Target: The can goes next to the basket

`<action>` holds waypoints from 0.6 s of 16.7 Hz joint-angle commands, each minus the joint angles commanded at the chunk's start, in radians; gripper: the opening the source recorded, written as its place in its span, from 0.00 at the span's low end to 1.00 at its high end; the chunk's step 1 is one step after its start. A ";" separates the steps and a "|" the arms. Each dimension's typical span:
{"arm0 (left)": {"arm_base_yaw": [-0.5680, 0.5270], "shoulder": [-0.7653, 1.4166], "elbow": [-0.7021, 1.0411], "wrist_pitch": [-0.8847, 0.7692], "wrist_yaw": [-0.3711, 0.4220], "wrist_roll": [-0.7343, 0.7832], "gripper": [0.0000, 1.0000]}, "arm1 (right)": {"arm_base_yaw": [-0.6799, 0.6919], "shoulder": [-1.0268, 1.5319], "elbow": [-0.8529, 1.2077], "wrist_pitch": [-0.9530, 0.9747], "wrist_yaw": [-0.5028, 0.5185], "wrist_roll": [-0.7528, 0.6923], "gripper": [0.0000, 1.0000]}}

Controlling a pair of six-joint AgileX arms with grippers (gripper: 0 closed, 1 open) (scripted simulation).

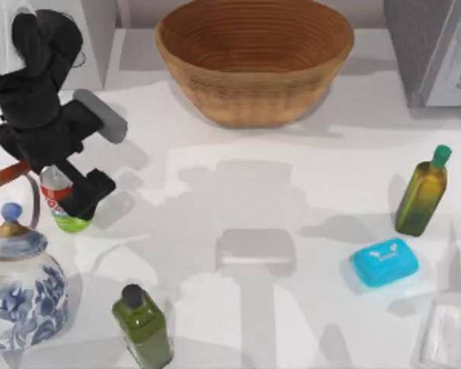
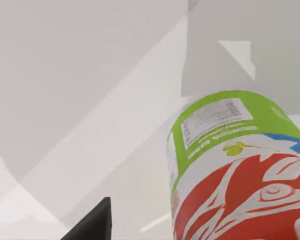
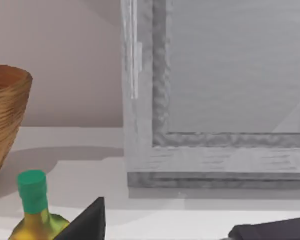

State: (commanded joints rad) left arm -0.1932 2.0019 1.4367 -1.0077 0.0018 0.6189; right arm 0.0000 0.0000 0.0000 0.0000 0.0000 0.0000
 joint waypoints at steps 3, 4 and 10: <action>0.000 0.000 0.000 0.000 0.000 0.000 0.62 | 0.000 0.000 0.000 0.000 0.000 0.000 1.00; 0.000 0.000 0.000 0.000 0.000 0.000 0.55 | 0.000 0.000 0.000 0.000 0.000 0.000 1.00; 0.000 0.000 0.000 0.000 0.000 0.000 0.10 | 0.000 0.000 0.000 0.000 0.000 0.000 1.00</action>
State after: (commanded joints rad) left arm -0.1932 2.0019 1.4367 -1.0077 0.0018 0.6189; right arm 0.0000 0.0000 0.0000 0.0000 0.0000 0.0000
